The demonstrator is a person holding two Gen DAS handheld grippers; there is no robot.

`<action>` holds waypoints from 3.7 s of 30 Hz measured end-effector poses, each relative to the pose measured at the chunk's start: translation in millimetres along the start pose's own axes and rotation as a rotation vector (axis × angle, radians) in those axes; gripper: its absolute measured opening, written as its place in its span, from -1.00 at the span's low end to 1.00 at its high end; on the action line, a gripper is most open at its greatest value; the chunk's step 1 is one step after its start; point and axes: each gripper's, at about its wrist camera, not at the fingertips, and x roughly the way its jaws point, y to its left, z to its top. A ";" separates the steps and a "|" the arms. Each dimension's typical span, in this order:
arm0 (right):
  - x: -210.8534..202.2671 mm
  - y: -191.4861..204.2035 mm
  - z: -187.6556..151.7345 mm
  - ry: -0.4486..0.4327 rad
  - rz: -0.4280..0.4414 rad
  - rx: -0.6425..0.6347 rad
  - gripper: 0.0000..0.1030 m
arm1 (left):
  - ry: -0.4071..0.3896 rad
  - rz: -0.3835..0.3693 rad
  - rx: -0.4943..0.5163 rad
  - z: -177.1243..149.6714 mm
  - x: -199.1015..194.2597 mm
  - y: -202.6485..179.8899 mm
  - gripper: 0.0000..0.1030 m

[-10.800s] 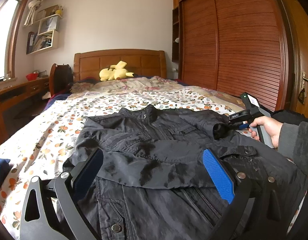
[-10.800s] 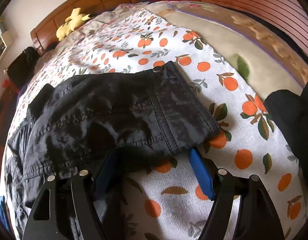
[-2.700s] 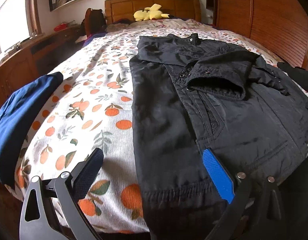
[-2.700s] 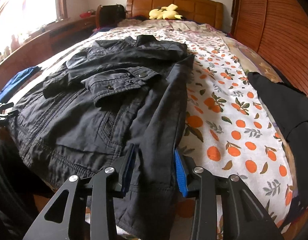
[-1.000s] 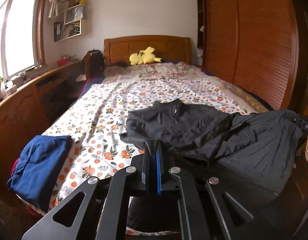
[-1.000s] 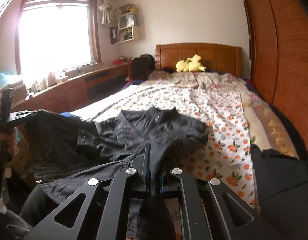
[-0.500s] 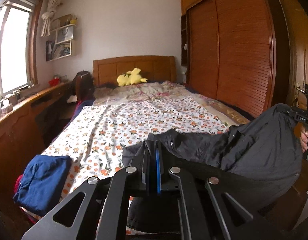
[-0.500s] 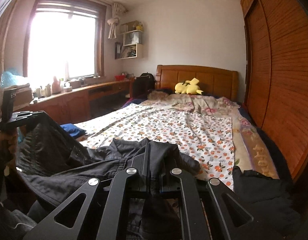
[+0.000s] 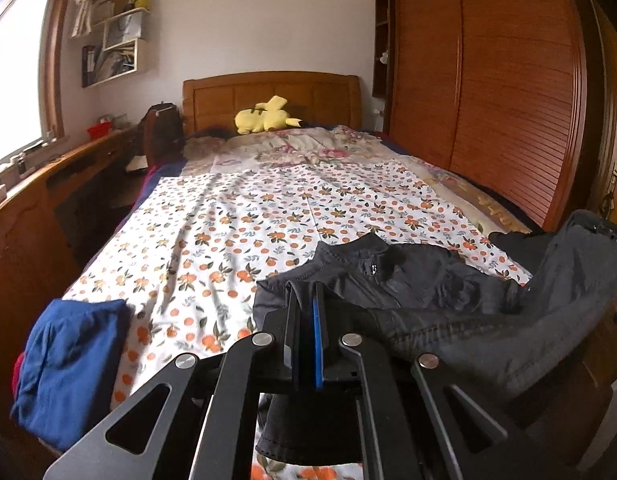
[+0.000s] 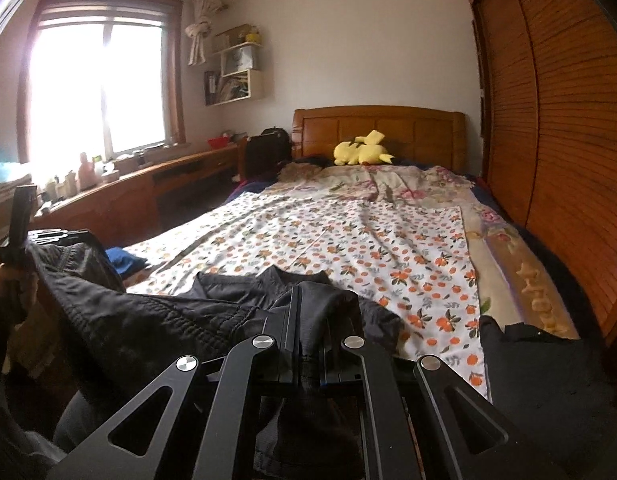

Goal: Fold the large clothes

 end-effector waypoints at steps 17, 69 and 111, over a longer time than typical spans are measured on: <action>66.3 -35.6 21.1 0.082 -0.190 0.035 -0.91 | -0.008 -0.129 -0.008 55.6 111.3 35.5 -0.89; 317.0 53.9 -22.4 0.434 -0.066 -0.031 0.07 | 0.145 -0.015 -0.067 -55.7 179.7 47.9 0.95; 376.7 -124.2 -29.4 0.605 -0.263 0.145 0.02 | 0.196 -0.053 -0.028 -74.5 190.8 3.6 0.95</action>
